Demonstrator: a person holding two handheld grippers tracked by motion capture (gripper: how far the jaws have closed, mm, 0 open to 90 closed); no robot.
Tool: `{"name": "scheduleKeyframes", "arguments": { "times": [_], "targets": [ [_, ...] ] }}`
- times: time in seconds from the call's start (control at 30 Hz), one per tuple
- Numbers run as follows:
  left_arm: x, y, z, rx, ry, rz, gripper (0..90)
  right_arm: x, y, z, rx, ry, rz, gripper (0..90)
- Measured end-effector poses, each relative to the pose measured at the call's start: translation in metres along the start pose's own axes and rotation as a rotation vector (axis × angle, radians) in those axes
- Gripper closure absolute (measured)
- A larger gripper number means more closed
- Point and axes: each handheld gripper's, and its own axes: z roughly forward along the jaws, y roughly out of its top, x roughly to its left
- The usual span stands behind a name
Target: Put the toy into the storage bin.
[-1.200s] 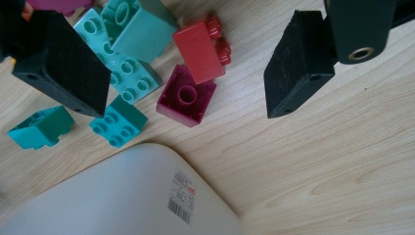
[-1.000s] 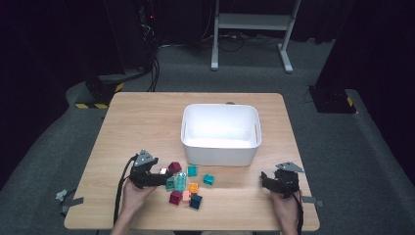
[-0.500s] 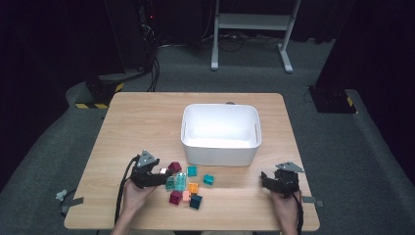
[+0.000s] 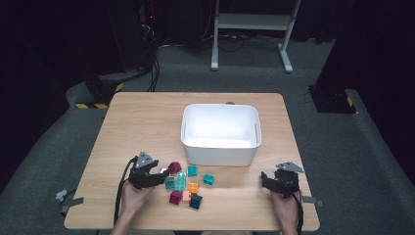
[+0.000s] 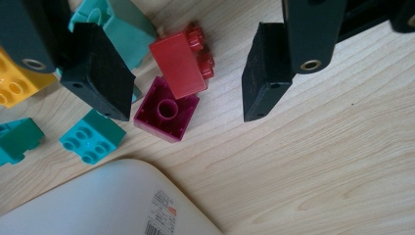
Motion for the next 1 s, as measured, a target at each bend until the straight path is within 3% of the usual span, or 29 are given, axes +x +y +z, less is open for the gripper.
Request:
{"name": "scheduleKeyframes", "arguments": {
  "times": [0.17, 0.37, 1.0],
  "targets": [
    [0.0028, -0.0015, 0.0008, 0.018, 0.004, -0.009, 39.3, 0.0, 0.0, 0.0, 0.0, 0.0, 0.0, 21.8],
    [0.0056, -0.005, 0.0013, 0.007, 0.004, -0.026, 44.5, 0.0001, 0.0, -0.0001, 0.0, 0.0, 0.001, 21.9],
    [0.0036, -0.0094, 0.0096, 0.032, -0.014, -0.019, 55.8, 0.0001, -0.0001, 0.0, 0.0, 0.002, -0.002, 21.8]
  ]
}}
